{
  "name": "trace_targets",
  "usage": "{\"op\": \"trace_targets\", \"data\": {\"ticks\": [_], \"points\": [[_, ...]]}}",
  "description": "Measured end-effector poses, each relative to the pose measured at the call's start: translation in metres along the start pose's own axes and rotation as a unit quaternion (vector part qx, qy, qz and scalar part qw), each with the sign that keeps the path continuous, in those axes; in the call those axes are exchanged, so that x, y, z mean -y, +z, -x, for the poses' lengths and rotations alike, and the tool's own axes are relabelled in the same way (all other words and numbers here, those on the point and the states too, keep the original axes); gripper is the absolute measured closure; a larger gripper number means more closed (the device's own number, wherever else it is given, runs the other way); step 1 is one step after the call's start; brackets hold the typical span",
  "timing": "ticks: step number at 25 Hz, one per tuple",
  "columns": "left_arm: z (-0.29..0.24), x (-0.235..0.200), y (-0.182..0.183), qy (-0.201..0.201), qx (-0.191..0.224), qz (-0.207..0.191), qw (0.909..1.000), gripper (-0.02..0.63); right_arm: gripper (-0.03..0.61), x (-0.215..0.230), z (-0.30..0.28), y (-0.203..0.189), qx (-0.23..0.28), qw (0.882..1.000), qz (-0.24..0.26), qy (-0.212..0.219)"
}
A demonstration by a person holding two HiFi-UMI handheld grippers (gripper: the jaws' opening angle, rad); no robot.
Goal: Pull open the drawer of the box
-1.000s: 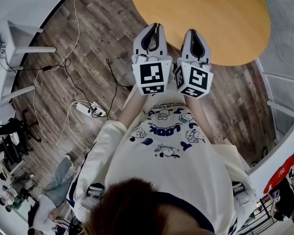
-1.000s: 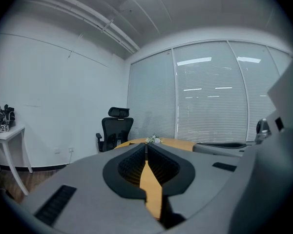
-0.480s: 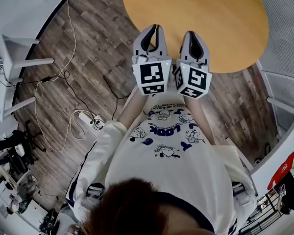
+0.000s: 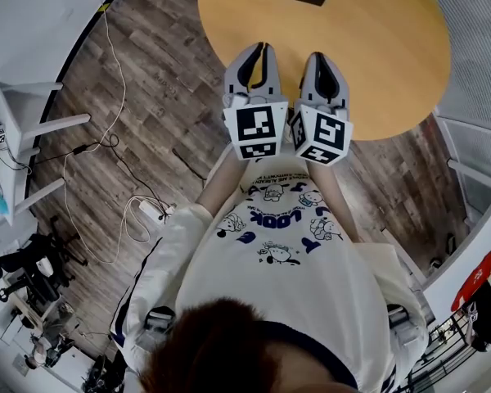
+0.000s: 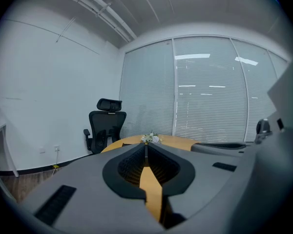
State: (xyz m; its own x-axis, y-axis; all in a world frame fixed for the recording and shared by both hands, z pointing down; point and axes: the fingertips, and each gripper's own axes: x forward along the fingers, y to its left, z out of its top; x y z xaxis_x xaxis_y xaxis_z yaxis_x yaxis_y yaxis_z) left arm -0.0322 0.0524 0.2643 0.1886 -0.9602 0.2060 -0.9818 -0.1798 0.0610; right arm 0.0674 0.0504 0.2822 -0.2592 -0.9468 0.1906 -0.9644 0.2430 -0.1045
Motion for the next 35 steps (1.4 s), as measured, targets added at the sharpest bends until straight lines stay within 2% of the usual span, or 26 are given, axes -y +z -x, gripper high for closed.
{"op": "trace_targets", "data": {"ticks": [7, 17, 35], "points": [[-0.039, -0.012, 0.007, -0.018, -0.007, -0.001, 0.9998, 0.588, 0.546, 0.007, -0.039, 0.003, -0.006, 1.000, -0.006, -0.021], [-0.091, -0.024, -0.001, -0.045, -0.033, 0.000, 0.9984, 0.588, 0.546, 0.022, -0.086, -0.005, -0.025, 0.998, -0.012, -0.049], [-0.162, -0.025, -0.041, -0.067, -0.096, 0.015, 0.9930, 0.586, 0.546, 0.052, -0.129, -0.043, -0.082, 0.993, -0.030, -0.081]]}}
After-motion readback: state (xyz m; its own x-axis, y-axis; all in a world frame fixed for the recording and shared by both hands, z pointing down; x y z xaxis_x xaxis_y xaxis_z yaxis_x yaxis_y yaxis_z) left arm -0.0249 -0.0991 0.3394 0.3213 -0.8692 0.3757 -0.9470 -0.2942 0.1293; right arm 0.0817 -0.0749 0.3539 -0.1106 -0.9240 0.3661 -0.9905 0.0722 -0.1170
